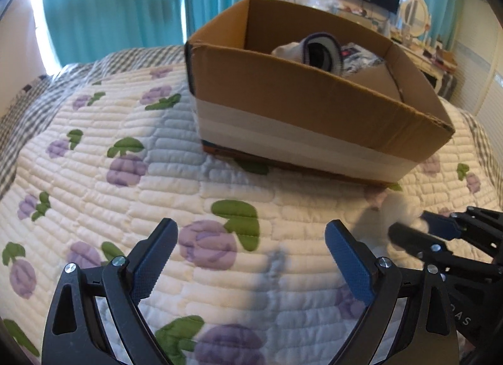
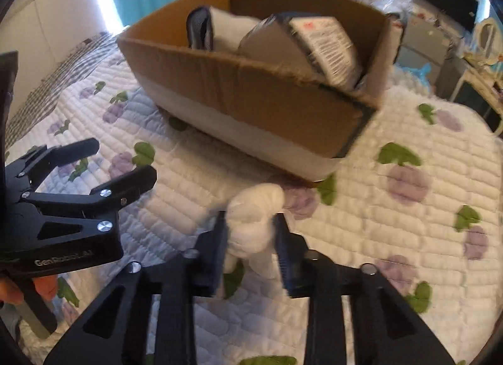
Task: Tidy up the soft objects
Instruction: 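Grasp a white rolled sock with the left tool while the right tool grasps another, then carry both rolled socks over the box and release them inside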
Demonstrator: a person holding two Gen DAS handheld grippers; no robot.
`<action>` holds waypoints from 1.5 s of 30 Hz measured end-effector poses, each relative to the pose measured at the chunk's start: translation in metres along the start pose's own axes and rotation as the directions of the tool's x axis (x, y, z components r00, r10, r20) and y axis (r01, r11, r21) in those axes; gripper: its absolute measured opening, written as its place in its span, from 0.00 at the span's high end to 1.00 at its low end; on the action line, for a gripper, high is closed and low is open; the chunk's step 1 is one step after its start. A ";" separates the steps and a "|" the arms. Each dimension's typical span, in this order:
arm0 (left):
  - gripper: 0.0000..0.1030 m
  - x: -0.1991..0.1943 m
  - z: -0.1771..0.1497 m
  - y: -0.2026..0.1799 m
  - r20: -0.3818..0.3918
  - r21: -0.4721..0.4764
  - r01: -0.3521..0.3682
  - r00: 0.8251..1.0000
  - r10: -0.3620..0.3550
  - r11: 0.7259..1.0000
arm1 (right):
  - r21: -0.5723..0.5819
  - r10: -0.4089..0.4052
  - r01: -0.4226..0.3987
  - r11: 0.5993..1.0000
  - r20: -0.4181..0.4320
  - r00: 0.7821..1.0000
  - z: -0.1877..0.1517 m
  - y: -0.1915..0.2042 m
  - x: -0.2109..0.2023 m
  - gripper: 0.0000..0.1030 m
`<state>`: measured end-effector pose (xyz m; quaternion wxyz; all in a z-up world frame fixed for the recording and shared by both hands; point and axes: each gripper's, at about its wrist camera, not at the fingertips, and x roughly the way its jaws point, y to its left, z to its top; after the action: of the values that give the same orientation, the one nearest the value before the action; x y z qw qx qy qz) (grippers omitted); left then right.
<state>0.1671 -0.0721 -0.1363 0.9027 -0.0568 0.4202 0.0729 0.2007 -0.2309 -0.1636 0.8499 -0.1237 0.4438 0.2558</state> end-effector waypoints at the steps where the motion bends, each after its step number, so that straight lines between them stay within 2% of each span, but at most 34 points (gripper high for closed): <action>1: 0.07 -0.002 -0.001 -0.003 0.000 0.000 0.007 1.000 -0.007 1.000 | 0.000 -0.011 0.011 1.000 0.010 1.000 -0.001 0.000 -0.006 0.78; 6: 0.08 -0.013 -0.003 -0.021 -0.004 0.031 0.069 0.998 -0.069 0.997 | 0.063 -0.060 0.056 0.996 0.076 0.995 -0.007 -0.007 -0.035 0.81; 10: 0.10 -0.017 -0.008 -0.037 -0.016 0.051 0.107 0.994 -0.106 0.993 | 0.104 -0.105 0.095 0.990 0.095 0.990 -0.012 -0.015 -0.048 0.81; 12: 0.15 -0.013 -0.012 -0.047 -0.035 0.074 0.126 0.992 -0.123 0.989 | 0.135 -0.124 0.111 0.985 0.086 0.989 -0.014 -0.022 -0.049 0.81; 14: 0.28 -0.006 -0.016 -0.056 -0.065 0.094 0.145 0.988 -0.139 0.985 | 0.167 -0.117 0.102 0.981 0.086 0.989 -0.017 -0.030 -0.051 0.81; 16: 0.34 0.003 -0.021 -0.063 -0.101 0.108 0.162 0.983 -0.151 0.981 | 0.186 -0.137 0.120 0.975 0.081 0.987 -0.019 -0.036 -0.052 0.81; 21: 0.34 0.018 -0.032 -0.079 -0.141 0.148 0.181 0.977 -0.160 0.972 | 0.181 -0.136 0.125 0.976 0.052 0.989 -0.019 -0.036 -0.044 0.81; 22: 0.43 0.019 -0.033 -0.081 -0.138 0.160 0.177 0.978 -0.156 0.971 | 0.177 -0.137 0.126 0.976 0.050 0.989 -0.020 -0.036 -0.044 0.81; 23: 0.57 0.019 -0.034 -0.083 -0.132 0.170 0.175 0.979 -0.153 0.970 | 0.174 -0.139 0.129 0.976 0.049 0.989 -0.020 -0.034 -0.043 0.81; 25: 0.68 0.020 -0.034 -0.085 -0.136 0.181 0.186 0.977 -0.163 0.966 | 0.171 -0.141 0.131 0.977 0.048 0.989 -0.021 -0.033 -0.042 0.81; 26: 0.70 0.019 -0.035 -0.085 -0.140 0.180 0.204 0.974 -0.180 0.962 | 0.170 -0.142 0.132 0.976 0.047 0.989 -0.021 -0.033 -0.042 0.81; 35: 0.71 -0.005 -0.034 -0.067 -0.125 0.213 0.216 0.973 -0.193 0.953 | 0.151 -0.128 0.117 0.982 0.066 0.990 -0.027 -0.020 -0.053 0.81; 41: 0.71 -0.043 -0.025 -0.050 -0.068 0.214 0.220 0.975 -0.211 0.952 | 0.147 -0.124 0.107 0.983 0.111 0.986 -0.026 0.002 -0.084 0.81; 45: 0.71 -0.077 -0.015 -0.034 -0.009 0.216 0.222 0.974 -0.225 0.951 | 0.111 -0.145 0.130 0.985 0.147 0.978 -0.019 0.026 -0.112 0.81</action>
<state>0.1126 -0.1146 -0.0854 0.9093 -0.0053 0.4092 -0.0751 0.1203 -0.2534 -0.0827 0.9026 -0.0908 0.3793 0.1824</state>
